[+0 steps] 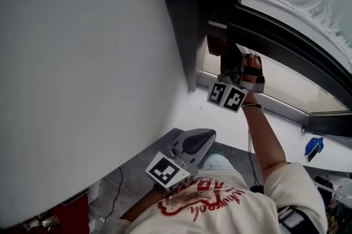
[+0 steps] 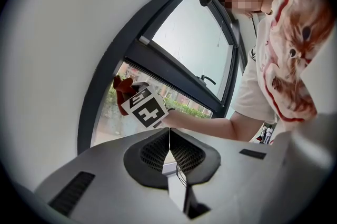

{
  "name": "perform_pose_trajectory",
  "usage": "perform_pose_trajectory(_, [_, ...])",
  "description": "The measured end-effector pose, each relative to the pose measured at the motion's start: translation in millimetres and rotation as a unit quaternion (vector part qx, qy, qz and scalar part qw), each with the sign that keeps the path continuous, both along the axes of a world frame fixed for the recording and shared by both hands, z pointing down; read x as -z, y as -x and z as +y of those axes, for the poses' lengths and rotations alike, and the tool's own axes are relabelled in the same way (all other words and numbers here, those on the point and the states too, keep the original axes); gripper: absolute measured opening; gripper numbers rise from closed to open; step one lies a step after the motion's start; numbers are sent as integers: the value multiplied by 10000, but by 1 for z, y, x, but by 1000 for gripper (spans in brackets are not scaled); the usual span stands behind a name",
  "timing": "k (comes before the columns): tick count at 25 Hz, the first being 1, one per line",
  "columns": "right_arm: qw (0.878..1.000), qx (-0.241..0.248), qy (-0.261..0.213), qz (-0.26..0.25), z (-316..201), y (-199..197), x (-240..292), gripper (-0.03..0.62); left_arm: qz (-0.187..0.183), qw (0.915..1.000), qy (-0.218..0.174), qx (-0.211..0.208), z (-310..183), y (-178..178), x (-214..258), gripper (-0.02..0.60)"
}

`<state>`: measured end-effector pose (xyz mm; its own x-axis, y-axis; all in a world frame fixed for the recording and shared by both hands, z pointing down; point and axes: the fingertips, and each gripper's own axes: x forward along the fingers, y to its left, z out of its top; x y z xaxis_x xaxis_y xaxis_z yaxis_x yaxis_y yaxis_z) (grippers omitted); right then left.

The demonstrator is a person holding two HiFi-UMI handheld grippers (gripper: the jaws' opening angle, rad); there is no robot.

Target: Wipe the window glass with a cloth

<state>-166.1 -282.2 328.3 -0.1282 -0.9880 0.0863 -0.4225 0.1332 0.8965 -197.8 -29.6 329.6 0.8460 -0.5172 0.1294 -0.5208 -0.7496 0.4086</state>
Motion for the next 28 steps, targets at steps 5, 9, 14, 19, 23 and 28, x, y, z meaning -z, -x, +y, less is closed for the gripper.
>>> perform_pose_trajectory(5, [10000,55,25,-12,-1,3,-9,84,-2,9999,51,90,-6,1,-4,21])
perform_pose_trajectory(9, [9999,115,117,13,-2,4,-21,84,48,9998,100,177,-9,1,-5,21])
perform_pose_trajectory(14, [9995,189,241,73,-3,5,-41,84,-5,9997,161,188,-11,0,-12,21])
perform_pose_trajectory(19, [9994,248,231,75,-3,7,-54,84,-84,9994,252,226,-11,0,-21,21])
perform_pose_trajectory(23, [9991,278,288,99,-5,7,-66,84,-58,9992,310,245,-14,-3,-24,21])
perform_pose_trajectory(28, [9985,355,383,141,-3,8,-86,84,-80,9988,410,258,-12,-5,-30,21])
